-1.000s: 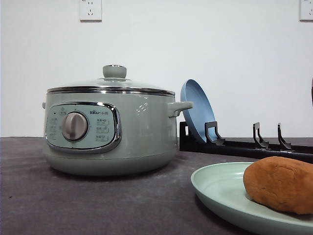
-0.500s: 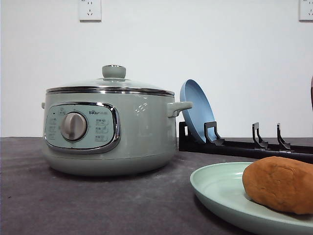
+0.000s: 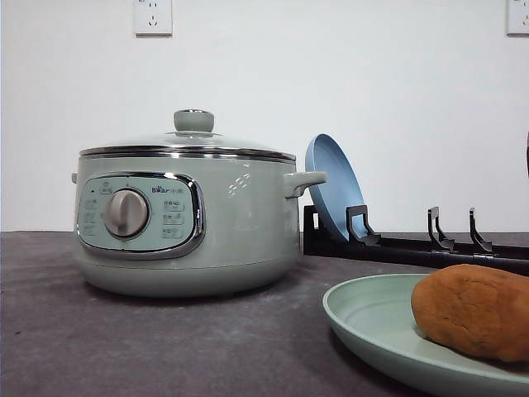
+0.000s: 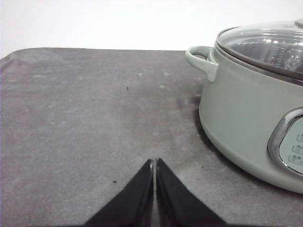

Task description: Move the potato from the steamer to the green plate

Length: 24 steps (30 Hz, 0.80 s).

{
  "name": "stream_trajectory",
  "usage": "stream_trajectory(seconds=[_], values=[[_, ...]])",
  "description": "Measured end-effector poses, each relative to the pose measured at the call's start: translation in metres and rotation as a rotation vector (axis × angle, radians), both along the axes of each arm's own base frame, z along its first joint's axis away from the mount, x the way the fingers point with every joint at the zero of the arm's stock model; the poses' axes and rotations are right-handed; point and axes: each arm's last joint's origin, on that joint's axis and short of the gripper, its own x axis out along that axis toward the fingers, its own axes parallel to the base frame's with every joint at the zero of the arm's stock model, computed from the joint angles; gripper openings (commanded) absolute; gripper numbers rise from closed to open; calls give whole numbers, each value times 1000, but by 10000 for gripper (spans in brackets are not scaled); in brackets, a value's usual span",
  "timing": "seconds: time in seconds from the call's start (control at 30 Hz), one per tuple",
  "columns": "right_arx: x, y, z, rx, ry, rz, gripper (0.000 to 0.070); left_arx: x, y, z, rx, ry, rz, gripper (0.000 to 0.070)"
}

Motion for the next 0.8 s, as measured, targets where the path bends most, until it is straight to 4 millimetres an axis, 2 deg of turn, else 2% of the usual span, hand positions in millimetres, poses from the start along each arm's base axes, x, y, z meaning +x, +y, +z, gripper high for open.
stream_trajectory(seconds=[0.17, 0.3, 0.8], values=[[11, -5, -51, -26, 10, -49, 15, 0, 0, 0, 0, 0, 0, 0], [11, -6, -75, -46, 39, -64, 15, 0, 0, 0, 0, 0, 0, 0], [8, -7, -90, -99, 71, -68, 15, 0, 0, 0, 0, 0, 0, 0]])
